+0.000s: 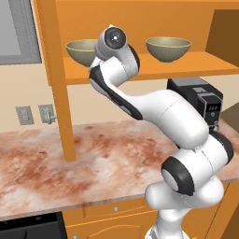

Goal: Move the bowls from the cabinet to the plates on the dining table.

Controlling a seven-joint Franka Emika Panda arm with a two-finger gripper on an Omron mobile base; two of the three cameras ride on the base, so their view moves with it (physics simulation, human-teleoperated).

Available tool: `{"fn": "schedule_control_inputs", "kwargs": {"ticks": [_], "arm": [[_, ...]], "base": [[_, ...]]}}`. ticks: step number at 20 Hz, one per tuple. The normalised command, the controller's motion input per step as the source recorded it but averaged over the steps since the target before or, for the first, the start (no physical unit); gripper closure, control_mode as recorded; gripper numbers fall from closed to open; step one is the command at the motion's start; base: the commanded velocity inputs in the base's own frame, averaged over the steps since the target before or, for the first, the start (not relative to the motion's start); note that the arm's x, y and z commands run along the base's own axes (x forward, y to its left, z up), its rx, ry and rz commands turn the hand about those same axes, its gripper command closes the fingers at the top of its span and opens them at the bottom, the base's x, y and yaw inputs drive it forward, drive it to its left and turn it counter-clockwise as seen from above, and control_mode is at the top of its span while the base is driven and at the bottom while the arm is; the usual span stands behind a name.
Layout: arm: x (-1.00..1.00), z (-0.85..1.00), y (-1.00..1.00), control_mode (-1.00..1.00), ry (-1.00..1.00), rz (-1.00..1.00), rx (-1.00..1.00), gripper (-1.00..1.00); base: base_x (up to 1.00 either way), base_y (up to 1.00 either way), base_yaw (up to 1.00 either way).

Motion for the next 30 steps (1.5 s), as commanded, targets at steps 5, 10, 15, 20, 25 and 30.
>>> {"fn": "schedule_control_inputs", "kwargs": {"ticks": [5, 10, 15, 20, 25, 30], "arm": [[0.27, -0.15, 0.08, -1.0, 0.0, 0.0, -0.04, -1.0], [0.33, 0.0, 0.05, -1.0, 0.0, 0.01, -0.01, -1.0], [0.3, -0.07, 0.11, -1.0, 0.02, 0.01, -0.03, -1.0], [0.17, -0.18, 0.23, -1.0, 0.07, 0.01, -0.02, -1.0], [0.06, -0.29, 0.18, -1.0, 0.02, 0.0, -0.01, 1.0], [0.0, -0.45, 0.03, -1.0, 0.0, 0.0, 0.0, 1.0]], "base": [[0.0, 0.0, 0.0], [0.0, 0.0, 0.0], [0.0, 0.0, 0.0], [0.0, 0.0, 0.0], [0.0, 0.0, 0.0], [0.0, 0.0, 0.0]]}}
